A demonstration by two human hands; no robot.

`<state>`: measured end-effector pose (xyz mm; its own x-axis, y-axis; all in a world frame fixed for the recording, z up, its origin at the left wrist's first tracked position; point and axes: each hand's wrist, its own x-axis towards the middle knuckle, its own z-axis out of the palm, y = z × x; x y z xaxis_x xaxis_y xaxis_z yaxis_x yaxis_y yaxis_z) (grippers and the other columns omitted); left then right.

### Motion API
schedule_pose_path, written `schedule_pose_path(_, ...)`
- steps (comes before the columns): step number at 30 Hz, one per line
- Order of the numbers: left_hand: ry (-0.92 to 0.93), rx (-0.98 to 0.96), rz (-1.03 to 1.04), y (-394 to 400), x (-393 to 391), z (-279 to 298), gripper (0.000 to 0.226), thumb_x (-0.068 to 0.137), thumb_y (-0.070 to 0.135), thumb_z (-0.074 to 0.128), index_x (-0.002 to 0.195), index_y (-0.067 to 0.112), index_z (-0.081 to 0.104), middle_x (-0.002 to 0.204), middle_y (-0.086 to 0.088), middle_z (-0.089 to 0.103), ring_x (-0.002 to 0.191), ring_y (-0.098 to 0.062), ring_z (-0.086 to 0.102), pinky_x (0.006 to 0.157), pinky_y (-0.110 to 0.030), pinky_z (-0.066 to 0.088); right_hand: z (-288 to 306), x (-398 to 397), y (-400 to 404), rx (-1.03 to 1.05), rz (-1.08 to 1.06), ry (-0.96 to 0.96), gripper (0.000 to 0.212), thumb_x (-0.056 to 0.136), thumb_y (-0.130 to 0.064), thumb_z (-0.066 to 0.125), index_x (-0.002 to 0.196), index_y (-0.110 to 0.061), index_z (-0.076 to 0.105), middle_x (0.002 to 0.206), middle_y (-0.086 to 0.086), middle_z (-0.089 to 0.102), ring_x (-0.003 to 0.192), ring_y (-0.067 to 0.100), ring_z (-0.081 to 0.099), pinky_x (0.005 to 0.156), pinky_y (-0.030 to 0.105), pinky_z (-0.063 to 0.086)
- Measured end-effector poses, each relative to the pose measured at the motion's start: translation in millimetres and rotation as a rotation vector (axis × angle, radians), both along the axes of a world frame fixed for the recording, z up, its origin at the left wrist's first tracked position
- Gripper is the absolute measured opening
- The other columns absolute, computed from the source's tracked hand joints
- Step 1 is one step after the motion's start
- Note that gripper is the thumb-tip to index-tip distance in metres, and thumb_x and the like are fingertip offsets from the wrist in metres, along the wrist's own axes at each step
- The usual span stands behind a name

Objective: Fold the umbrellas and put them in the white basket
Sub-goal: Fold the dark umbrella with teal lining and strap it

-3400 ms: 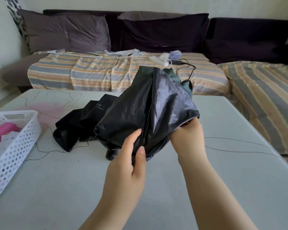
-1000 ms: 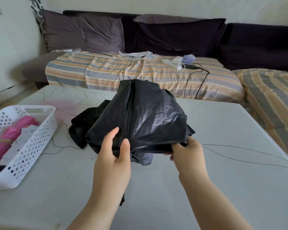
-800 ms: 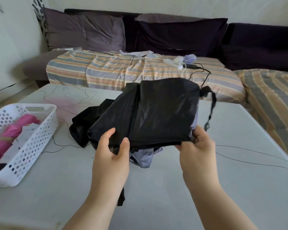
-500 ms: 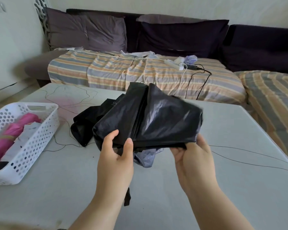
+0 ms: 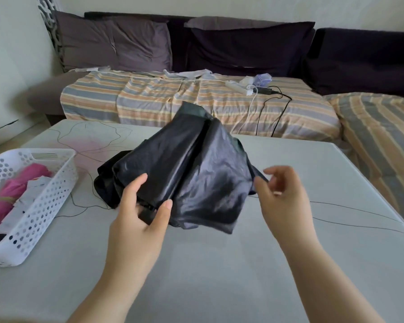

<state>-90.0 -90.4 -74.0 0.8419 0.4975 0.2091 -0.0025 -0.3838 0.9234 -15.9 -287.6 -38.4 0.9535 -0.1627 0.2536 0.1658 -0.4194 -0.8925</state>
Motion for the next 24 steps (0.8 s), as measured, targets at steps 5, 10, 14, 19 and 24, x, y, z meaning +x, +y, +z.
schedule_pose_path(5, 0.012, 0.225, -0.160, -15.6, -12.4, -10.2, 0.061, 0.066, 0.065, 0.051, 0.123, 0.070, 0.029, 0.071, 0.008, 0.059, 0.086, -0.013, 0.055, 0.059, -0.010, 0.043, 6.0, 8.7, 5.8, -0.085, 0.067, -0.116, 0.031, 0.088, -0.040, 0.061, 0.114, -0.035, 0.045, 0.103, -0.024, 0.043, 0.110, 0.004, 0.044, 0.092, 0.019, 0.035)
schedule_pose_path(10, 0.020, 0.222, -0.162, -23.3, -20.1, -14.7, 0.058, 0.070, 0.053, 0.065, 0.118, 0.070, 0.038, 0.074, 0.010, 0.071, 0.075, -0.001, 0.063, 0.062, -0.001, 0.041, -0.2, 27.8, -9.1, -0.141, -0.077, -0.049, 0.023, 0.088, -0.034, 0.066, 0.101, -0.026, 0.050, 0.103, -0.006, 0.051, 0.098, 0.013, 0.051, 0.078, 0.021, 0.038)
schedule_pose_path(14, 0.037, 0.081, -0.150, -17.4, -21.5, -9.6, 0.058, 0.078, 0.026, 0.075, 0.109, 0.066, 0.047, 0.078, 0.017, 0.072, 0.070, 0.004, 0.063, 0.064, -0.002, 0.042, 1.5, 33.1, -25.3, -0.007, -0.030, 0.095, 0.019, 0.087, -0.036, 0.066, 0.097, -0.026, 0.054, 0.090, -0.008, 0.058, 0.075, 0.007, 0.057, 0.060, 0.019, 0.039)
schedule_pose_path(19, 0.035, 0.007, -0.135, -11.0, -16.5, -4.8, 0.055, 0.079, 0.020, 0.071, 0.110, 0.060, 0.049, 0.080, 0.018, 0.071, 0.064, 0.004, 0.061, 0.063, 0.000, 0.040, 5.6, 31.7, -29.3, 0.087, 0.144, 0.167, 0.030, 0.084, -0.055, 0.058, 0.088, -0.026, 0.065, 0.071, -0.008, 0.068, 0.067, 0.009, 0.062, 0.066, 0.027, 0.049)
schedule_pose_path(24, 0.050, 0.029, -0.120, -11.6, -17.0, -6.1, 0.055, 0.079, 0.023, 0.070, 0.112, 0.060, 0.047, 0.065, 0.012, 0.067, 0.058, 0.002, 0.056, 0.061, -0.007, 0.042, 8.1, 27.8, -27.7, 0.345, 0.281, 0.227, 0.014, 0.086, -0.025, 0.069, 0.085, -0.017, 0.059, 0.074, 0.011, 0.071, 0.065, 0.028, 0.066, 0.072, 0.048, 0.054)
